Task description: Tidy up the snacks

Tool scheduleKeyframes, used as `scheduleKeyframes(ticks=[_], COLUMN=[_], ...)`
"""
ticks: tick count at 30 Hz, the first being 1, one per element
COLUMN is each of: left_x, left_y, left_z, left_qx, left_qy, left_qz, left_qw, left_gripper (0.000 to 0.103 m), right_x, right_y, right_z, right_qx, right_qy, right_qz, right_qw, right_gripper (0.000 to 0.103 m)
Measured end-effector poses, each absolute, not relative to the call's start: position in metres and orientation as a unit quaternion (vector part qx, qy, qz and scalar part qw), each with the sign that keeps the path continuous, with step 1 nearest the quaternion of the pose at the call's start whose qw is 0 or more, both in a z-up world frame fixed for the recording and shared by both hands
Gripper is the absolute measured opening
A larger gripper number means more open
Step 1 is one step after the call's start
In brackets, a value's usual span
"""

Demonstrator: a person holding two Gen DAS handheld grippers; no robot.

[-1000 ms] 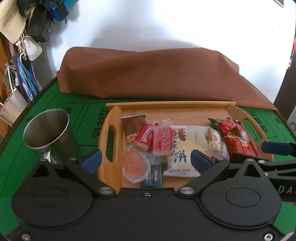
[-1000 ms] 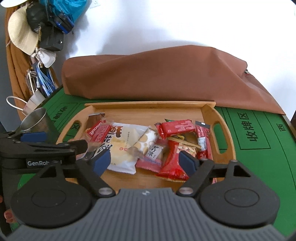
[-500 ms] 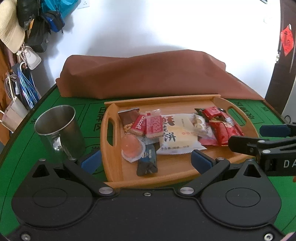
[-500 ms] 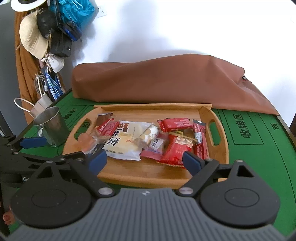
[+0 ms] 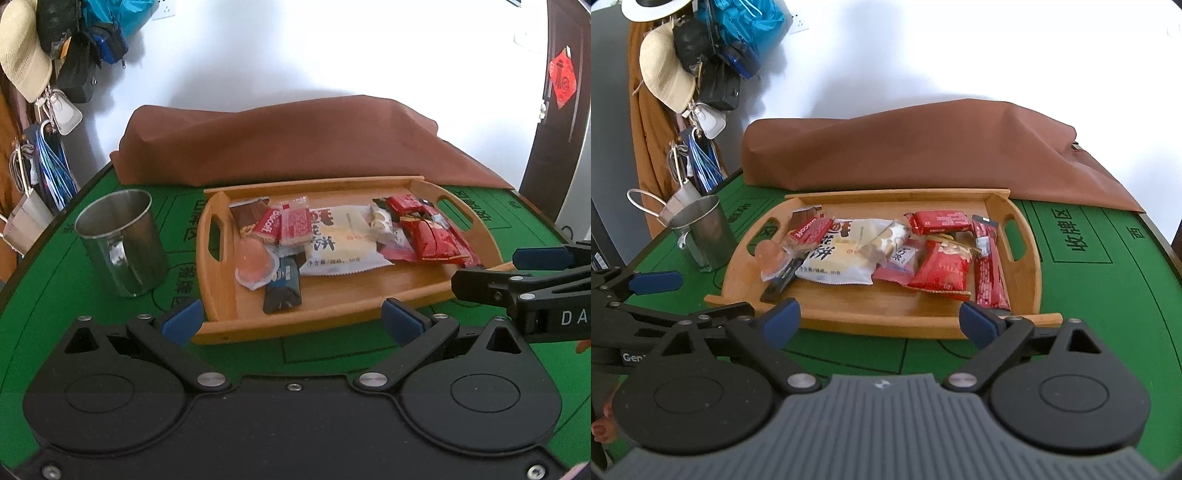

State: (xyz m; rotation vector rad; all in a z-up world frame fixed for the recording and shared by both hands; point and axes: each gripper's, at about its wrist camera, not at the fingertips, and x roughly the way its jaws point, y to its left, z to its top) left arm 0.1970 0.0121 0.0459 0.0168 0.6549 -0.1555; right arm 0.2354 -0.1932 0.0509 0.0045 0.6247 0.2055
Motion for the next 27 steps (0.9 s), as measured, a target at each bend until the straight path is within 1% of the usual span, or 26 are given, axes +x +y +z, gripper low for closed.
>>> scheduleKeyframes(ticks=[4,27], left_x=[0.190,0.153], left_y=[0.014,0.006], left_z=[0.044,0.020], left_qx=[0.004,0.009], left_qy=[0.319,0.320], left_qz=[-0.078,-0.077], left_qw=[0.944,0.944], left_gripper=[0.103,0.103], right_x=[0.231,0.190], right_y=[-0.194,-0.204], right_z=[0.048,0.026], right_qx=[-0.002,-0.006], right_qy=[0.306,0.304], right_qz=[0.098,0.082], right_qw=[0.947,0.949], right_gripper=[0.099,0.102])
